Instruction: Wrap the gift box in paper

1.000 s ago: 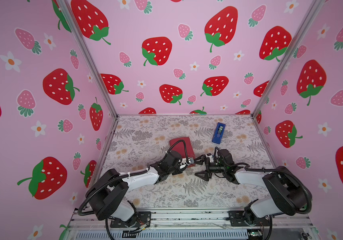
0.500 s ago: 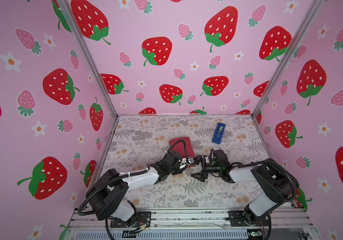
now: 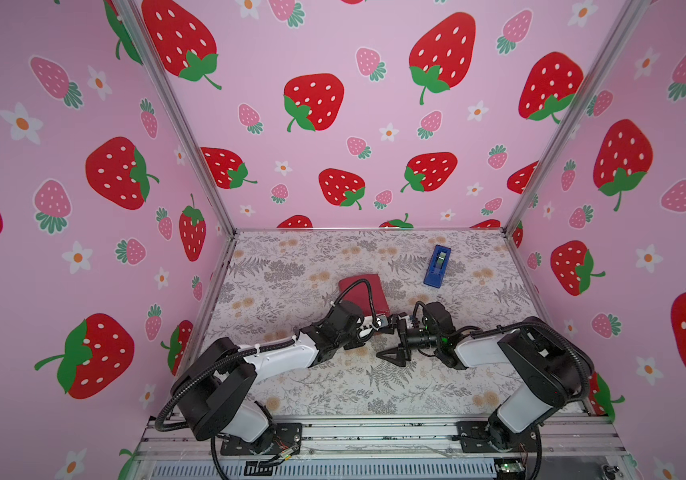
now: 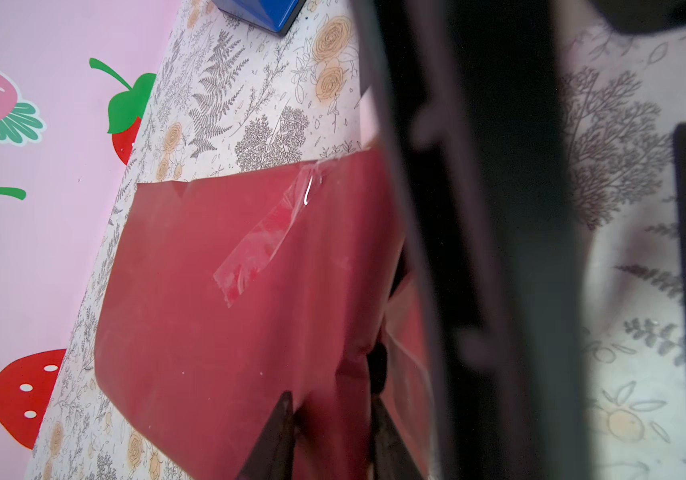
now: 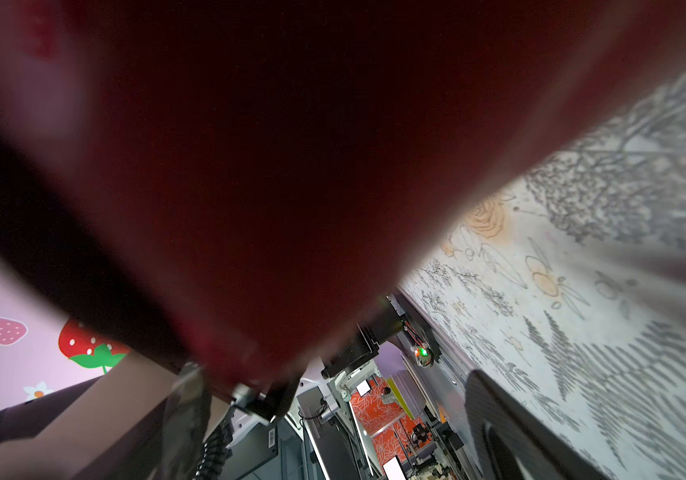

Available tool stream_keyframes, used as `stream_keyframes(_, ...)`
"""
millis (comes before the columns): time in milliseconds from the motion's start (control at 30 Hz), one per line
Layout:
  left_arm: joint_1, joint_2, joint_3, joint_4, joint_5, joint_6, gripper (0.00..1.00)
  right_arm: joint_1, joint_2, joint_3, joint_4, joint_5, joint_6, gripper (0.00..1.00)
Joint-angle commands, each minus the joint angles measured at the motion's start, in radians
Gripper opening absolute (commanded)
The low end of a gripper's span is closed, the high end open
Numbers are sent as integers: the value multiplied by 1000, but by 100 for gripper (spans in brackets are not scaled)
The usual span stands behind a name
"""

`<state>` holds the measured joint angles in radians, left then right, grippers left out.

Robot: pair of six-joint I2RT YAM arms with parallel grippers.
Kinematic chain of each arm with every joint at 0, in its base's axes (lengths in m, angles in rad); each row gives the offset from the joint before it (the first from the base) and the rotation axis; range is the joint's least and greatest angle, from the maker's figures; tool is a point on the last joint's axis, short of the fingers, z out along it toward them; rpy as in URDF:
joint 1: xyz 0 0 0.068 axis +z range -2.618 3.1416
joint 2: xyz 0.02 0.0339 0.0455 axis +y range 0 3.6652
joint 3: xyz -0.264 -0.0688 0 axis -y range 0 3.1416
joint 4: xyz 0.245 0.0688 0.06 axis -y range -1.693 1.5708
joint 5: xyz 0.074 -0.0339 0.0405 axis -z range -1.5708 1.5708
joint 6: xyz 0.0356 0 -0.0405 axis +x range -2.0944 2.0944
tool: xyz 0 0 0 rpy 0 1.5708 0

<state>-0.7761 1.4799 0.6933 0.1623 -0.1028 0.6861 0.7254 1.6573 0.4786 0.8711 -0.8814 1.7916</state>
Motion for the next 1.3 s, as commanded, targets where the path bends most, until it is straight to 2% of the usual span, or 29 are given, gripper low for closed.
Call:
stream_keyframes(0, -3, 17, -9, -147, 51, 13, 30, 5, 24, 6, 57, -3, 42, 96)
stream_keyframes(300, -3, 17, -9, -151, 51, 12, 30, -7, 64, 46, 52, 61, 32, 98)
stream_keyframes(967, -2, 28, -11, -147, 55, 10, 30, -28, 173, 133, 83, 118, 17, 100)
stream_keyframes(1267, -2, 26, -12, -145, 52, 10, 29, -29, 178, 102, 91, 163, 1, 100)
